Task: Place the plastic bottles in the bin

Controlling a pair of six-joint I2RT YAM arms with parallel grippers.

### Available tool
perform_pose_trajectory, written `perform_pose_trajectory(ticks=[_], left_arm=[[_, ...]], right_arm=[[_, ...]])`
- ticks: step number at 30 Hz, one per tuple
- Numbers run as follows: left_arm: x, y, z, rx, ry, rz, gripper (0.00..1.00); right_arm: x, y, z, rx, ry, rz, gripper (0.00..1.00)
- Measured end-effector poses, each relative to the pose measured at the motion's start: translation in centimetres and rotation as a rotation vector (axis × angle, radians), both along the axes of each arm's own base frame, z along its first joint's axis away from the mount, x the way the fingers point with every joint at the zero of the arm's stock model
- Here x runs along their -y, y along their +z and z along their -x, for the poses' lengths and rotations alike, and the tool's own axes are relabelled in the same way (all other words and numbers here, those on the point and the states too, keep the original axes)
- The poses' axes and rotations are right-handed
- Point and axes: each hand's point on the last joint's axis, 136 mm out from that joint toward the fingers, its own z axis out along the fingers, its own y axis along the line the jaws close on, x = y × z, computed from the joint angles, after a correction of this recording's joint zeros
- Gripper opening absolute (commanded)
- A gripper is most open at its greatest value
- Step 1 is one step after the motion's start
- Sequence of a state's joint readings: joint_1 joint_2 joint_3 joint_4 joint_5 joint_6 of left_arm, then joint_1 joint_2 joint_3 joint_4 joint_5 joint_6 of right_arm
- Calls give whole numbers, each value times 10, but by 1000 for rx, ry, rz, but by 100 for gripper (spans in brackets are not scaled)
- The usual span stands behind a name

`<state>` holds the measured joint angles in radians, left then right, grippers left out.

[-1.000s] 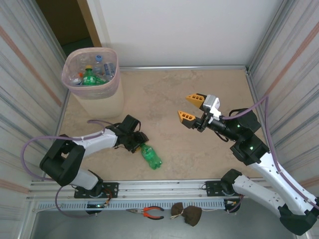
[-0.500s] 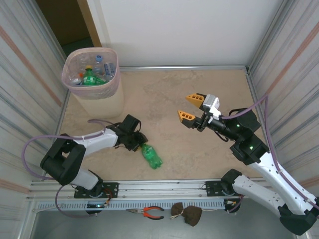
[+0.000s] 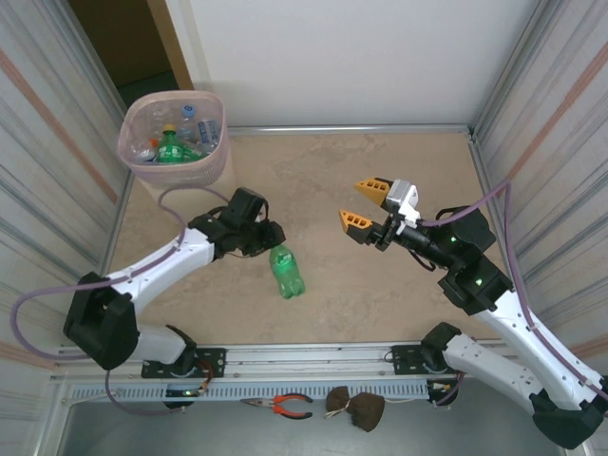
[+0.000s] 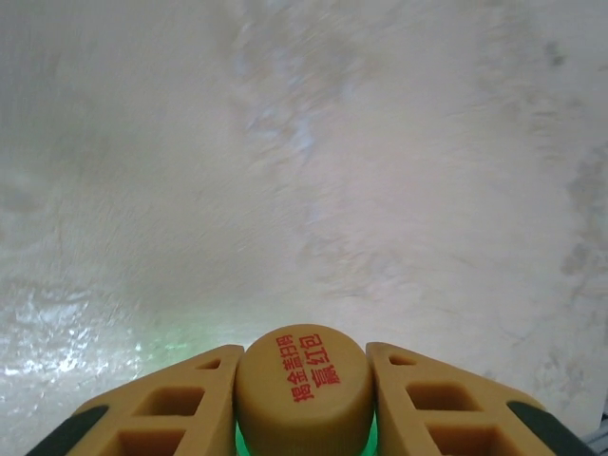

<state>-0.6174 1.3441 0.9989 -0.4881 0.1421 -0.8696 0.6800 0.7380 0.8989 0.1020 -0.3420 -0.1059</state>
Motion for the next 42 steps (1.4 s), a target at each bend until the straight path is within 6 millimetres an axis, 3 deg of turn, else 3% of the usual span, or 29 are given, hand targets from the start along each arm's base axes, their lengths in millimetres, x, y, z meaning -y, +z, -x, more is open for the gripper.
perform_pose_trajectory(ticks=[6,10,16,24,34,38,42], left_arm=[[-1,80,-17,216,-110,-55,16],[-12,131,-31,348,-148,-101,14],[-55,197,-51,501,-132,-185,12],[-104,268,-84,640,-75,-276,12],[-162,314,-145,745,6,-391,8],[-181,318,-175,763,35,-402,8],[-195,307,-200,751,51,-402,6]], right_arm=[[1,0,-1,-1,-9,-2,57],[1,0,-2,0,-14,-2,57],[2,1,-3,-1,-24,-4,56],[3,4,-3,4,-26,-10,56],[1,12,-1,13,-27,-19,55],[-4,11,-3,8,-24,-11,55],[-6,11,-1,9,-17,-8,55]])
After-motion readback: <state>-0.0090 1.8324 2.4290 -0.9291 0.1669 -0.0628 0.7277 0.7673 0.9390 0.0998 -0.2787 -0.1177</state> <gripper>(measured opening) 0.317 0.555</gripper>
